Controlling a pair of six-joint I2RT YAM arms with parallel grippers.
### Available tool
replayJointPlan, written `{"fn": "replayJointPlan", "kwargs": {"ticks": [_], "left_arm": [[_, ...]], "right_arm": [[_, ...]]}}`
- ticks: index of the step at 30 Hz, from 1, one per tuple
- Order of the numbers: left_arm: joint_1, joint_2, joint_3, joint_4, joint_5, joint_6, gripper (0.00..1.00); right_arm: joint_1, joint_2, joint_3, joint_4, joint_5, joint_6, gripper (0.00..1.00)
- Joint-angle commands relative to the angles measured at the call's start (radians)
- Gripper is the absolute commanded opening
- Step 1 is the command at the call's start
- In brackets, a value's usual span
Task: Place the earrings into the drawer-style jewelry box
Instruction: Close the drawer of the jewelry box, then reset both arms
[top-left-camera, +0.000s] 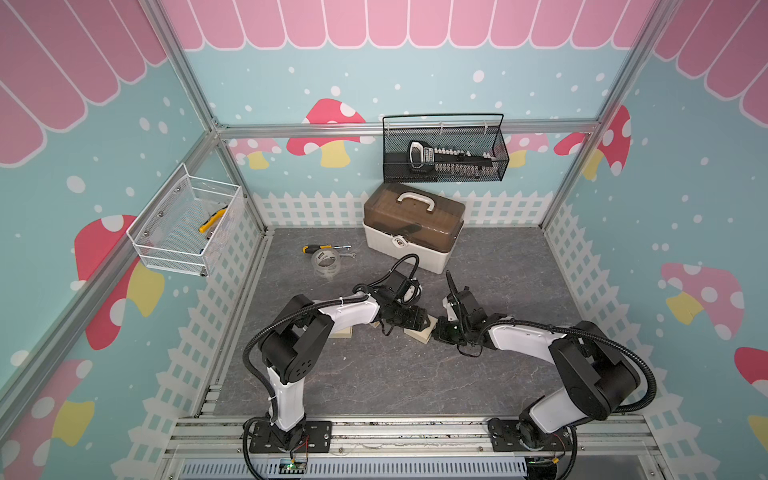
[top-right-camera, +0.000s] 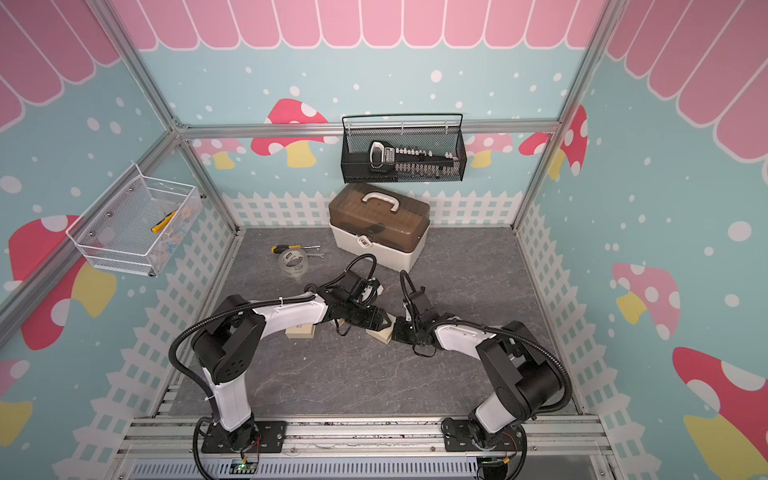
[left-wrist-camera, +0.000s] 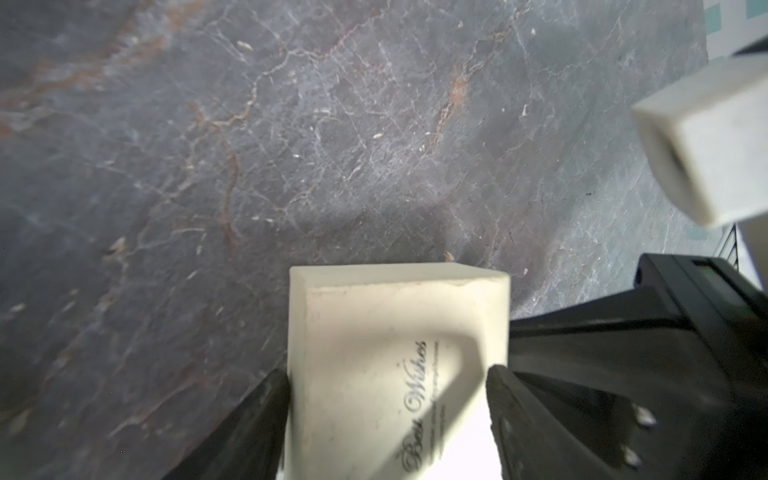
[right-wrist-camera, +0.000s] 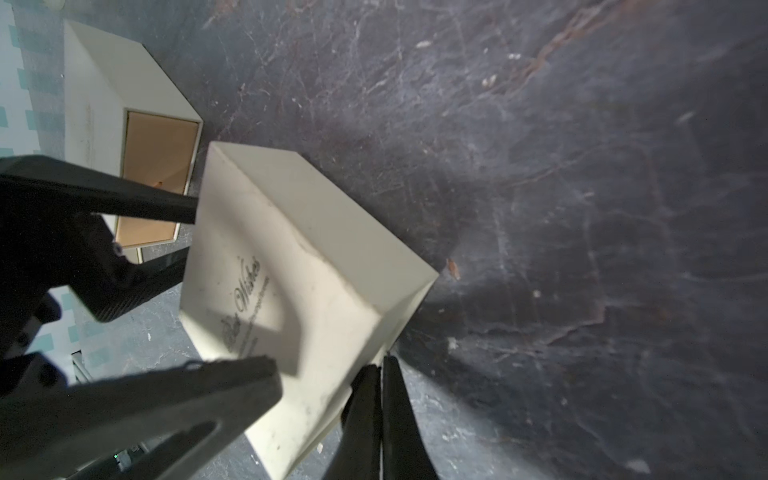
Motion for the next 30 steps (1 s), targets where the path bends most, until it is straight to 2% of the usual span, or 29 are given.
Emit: {"fn": "replayJointPlan", "kwargs": {"ticks": [1,5,7,10,11,12,14,15,18,21,23,24,28,30], "left_arm": [[-0.010,-0.083,-0.001,-0.014,-0.092,-0.007,0.81],[-0.007,-0.186,-0.021,-0.041,-0.201,-0.005,0.91],[-0.003,-0.266,-0.054,-0.044,-0.279,-0.011,0.92],[0.024,-0.444,-0.153,-0.007,-0.445,-0.032,0.96],[0.044,-0.512,-0.196,0.008,-0.502,-0.040,0.98],[0.069,-0.580,-0.241,0.024,-0.547,-0.041,0.99],[0.110,-0.713,-0.322,0.044,-0.665,-0.035,0.99],[0.128,-0.780,-0.368,0.060,-0.768,-0.028,0.99],[0.203,-0.946,-0.490,0.120,-0.981,0.010,0.99],[0.308,-1.033,-0.589,0.193,-1.112,0.116,0.99],[0.356,-1.057,-0.702,0.368,-1.161,0.280,0.99],[0.377,-1.059,-0.746,0.428,-1.182,0.316,0.99],[0.478,-0.982,-0.815,0.519,-1.127,0.301,0.99],[0.521,-0.897,-0.853,0.644,-1.077,0.328,0.99]], "right_arm": [[0.005,-0.068,0.001,-0.085,0.087,-0.034,0.12],[0.006,-0.175,-0.006,-0.182,0.184,-0.089,0.33],[0.005,-0.241,-0.001,-0.225,0.249,-0.127,0.44],[0.002,-0.344,0.009,-0.269,0.355,-0.200,0.58],[0.002,-0.378,0.012,-0.268,0.392,-0.229,0.66],[0.003,-0.412,0.013,-0.264,0.436,-0.263,0.79],[-0.002,-0.459,0.017,-0.250,0.553,-0.311,0.91],[-0.008,-0.473,0.028,-0.249,0.639,-0.336,0.97],[-0.030,-0.477,0.021,-0.181,0.857,-0.413,0.99],[-0.068,-0.463,-0.058,0.056,0.971,-0.582,0.99],[-0.112,-0.431,-0.103,0.204,0.962,-0.689,0.99],[-0.132,-0.403,-0.121,0.268,0.953,-0.745,0.99],[-0.198,-0.259,-0.136,0.402,0.940,-0.865,1.00],[-0.240,-0.188,-0.151,0.504,0.850,-0.904,1.00]]}}
